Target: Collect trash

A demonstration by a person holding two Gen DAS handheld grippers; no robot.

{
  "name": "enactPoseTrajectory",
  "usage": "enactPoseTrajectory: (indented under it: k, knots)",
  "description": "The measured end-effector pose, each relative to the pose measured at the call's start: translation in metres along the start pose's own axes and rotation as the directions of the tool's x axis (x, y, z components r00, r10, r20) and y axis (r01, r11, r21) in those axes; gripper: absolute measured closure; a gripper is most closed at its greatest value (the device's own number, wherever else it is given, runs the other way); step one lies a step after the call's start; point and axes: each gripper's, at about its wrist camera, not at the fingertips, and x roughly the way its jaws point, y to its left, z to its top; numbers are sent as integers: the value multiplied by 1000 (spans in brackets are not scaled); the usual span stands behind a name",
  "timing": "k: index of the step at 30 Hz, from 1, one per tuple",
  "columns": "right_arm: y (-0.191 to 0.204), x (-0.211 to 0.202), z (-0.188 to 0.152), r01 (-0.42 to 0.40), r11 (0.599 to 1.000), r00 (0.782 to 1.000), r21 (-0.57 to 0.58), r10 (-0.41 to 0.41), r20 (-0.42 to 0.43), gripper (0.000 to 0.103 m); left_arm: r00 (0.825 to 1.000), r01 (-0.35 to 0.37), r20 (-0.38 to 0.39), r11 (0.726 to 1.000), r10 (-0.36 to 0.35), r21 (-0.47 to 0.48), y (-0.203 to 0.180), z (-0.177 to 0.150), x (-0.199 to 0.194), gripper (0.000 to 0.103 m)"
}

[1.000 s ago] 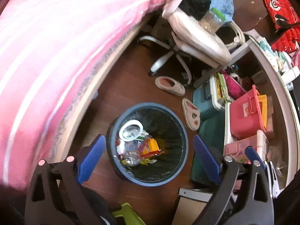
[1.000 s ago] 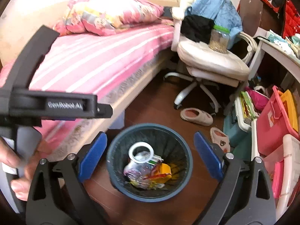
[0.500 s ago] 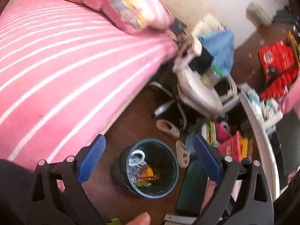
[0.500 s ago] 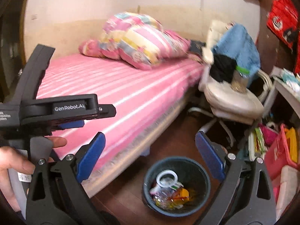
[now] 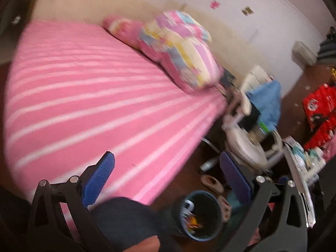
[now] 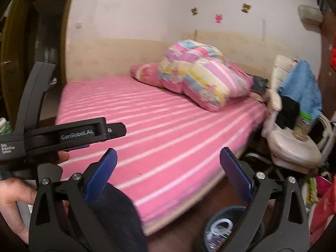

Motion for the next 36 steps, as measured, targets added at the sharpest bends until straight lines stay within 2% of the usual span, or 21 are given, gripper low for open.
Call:
enactPoseTrajectory:
  k: [5, 9, 13, 18, 21, 27, 31, 36]
  knots:
    - [52, 9, 10, -80, 996, 996, -44, 81, 31, 6, 989, -113, 92, 993, 114, -20, 41, 20, -42, 6]
    - [92, 17, 14, -145, 986, 988, -79, 149, 38, 6, 957, -249, 146, 968, 249, -20, 70, 28, -69, 6]
    - [122, 29, 17, -194, 976, 980, -95, 196, 16, 6, 924, -348, 154, 937, 349, -37, 101, 28, -82, 6]
    - [146, 44, 15, -228, 970, 974, -83, 227, -23, 6, 906, -389, 146, 918, 396, -75, 132, 25, -89, 6]
    - [156, 51, 8, -224, 969, 974, -100, 220, -50, 6, 903, -401, 129, 911, 411, -97, 143, 22, -86, 6]
    - [163, 60, 0, -218, 965, 975, -148, 210, -69, 6, 912, -379, 132, 922, 387, -87, 144, 17, -82, 6]
    - [162, 56, -4, -216, 965, 976, -151, 210, -53, 6, 910, -386, 142, 921, 389, -52, 137, 16, -75, 6]
    - [153, 50, -4, -221, 967, 975, -128, 217, -40, 5, 918, -381, 99, 923, 385, -56, 136, 14, -66, 6]
